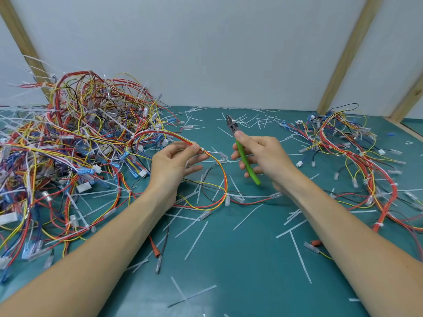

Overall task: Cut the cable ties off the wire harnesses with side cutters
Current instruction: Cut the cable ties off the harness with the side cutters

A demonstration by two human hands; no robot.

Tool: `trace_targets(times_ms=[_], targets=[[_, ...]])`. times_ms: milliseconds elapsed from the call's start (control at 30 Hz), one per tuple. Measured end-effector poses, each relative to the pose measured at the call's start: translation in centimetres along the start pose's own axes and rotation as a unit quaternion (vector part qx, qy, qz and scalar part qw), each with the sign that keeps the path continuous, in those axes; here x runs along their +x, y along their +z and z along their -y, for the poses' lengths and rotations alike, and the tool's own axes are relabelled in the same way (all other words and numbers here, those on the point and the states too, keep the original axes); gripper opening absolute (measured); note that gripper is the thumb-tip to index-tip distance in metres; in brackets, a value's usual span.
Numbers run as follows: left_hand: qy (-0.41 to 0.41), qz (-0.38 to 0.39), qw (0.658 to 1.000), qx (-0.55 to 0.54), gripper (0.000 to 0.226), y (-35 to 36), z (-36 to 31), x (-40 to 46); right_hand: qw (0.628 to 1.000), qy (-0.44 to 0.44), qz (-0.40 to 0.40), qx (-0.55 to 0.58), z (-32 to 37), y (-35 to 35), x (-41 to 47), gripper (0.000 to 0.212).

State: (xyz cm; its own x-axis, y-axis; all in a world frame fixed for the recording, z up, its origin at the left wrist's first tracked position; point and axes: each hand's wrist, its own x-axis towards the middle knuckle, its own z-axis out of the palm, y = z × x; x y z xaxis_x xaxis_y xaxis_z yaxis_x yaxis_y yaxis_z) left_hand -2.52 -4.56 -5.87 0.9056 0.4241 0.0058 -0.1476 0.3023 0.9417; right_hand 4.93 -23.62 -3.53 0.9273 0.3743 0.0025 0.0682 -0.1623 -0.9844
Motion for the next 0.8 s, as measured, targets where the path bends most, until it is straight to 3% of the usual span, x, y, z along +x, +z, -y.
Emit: trace_targets(times_ms=[100, 200, 433, 567, 800], targets=[[0.007, 0.005, 1.000, 0.000, 0.008, 0.0, 0.0, 0.0, 0.997, 0.033, 0.064, -0.001, 0.2, -0.3, -0.3, 0.026], [0.016, 0.015, 1.000, 0.007, 0.007, 0.0, -0.1, -0.1, 0.993, 0.042, 0.108, -0.023, 0.1, -0.2, -0.6, 0.027], [0.022, 0.034, 0.999, 0.021, 0.011, 0.1, 0.0, 0.0, 0.993, 0.029, 0.114, -0.016, 0.1, 0.0, -0.8, 0.029], [0.004, 0.108, 0.992, 0.069, 0.019, 0.1, -0.2, -0.3, 0.994, 0.015, 0.107, 0.001, 0.1, 0.2, -0.8, 0.027], [0.070, 0.264, 0.915, 0.298, 0.015, 0.7, 0.9, -1.3, 0.998, -0.027, 0.057, 0.019, 0.1, 0.4, -0.6, 0.026]])
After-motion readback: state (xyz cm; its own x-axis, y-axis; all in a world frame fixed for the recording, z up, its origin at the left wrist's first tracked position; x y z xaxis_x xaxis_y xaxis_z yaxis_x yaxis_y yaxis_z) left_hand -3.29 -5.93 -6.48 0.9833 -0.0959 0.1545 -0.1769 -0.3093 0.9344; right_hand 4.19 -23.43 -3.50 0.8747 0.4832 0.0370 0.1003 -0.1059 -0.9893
